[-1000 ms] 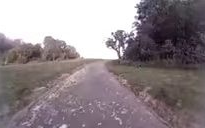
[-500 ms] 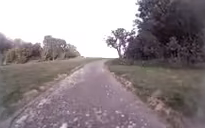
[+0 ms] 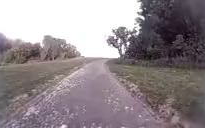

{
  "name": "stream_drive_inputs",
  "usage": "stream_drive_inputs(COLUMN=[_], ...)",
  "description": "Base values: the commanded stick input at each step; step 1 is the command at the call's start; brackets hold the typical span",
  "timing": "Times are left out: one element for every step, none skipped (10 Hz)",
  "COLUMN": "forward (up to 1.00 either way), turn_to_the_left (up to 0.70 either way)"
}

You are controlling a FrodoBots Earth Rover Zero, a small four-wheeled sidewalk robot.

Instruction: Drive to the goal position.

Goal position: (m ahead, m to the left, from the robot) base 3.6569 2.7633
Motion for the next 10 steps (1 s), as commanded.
stream_drive_inputs(forward=[0.70, 0.70, 0.70, 0.70, 0.70, 0.70, 0.70, 0.70, 0.70, 0.70], turn_to_the_left=[0.00, 0.00, 0.00, 0.00, 0.00, 0.00, 0.00, 0.01, 0.01, 0.00])
